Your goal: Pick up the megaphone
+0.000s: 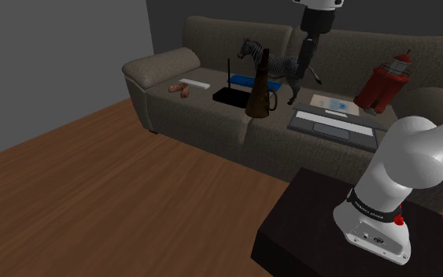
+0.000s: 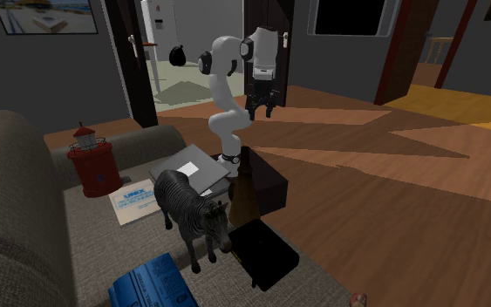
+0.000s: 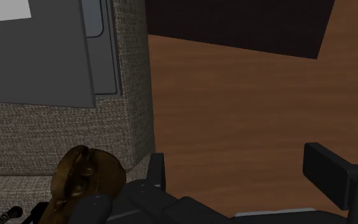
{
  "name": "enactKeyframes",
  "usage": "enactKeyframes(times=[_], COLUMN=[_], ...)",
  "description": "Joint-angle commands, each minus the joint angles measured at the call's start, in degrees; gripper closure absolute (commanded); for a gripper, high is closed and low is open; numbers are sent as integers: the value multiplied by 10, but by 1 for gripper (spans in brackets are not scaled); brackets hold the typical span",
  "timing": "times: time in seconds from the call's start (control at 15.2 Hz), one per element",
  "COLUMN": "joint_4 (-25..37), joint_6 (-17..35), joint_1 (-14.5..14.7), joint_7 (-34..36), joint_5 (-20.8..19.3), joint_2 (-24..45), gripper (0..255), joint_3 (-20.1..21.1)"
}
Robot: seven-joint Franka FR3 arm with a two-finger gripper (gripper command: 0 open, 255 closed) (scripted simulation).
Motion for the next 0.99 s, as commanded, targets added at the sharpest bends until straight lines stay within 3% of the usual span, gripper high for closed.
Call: enactKeyframes(times=[0.0, 0.53, 0.92], joint_4=[0, -26, -12], joint_6=[0, 136, 231], joint_1=[0, -21, -28], joint_7=[0, -78, -143], joint_5=[0, -20, -11], joint_2=[0, 76, 165], gripper=[0, 0, 0], joint_3=[0, -89, -155])
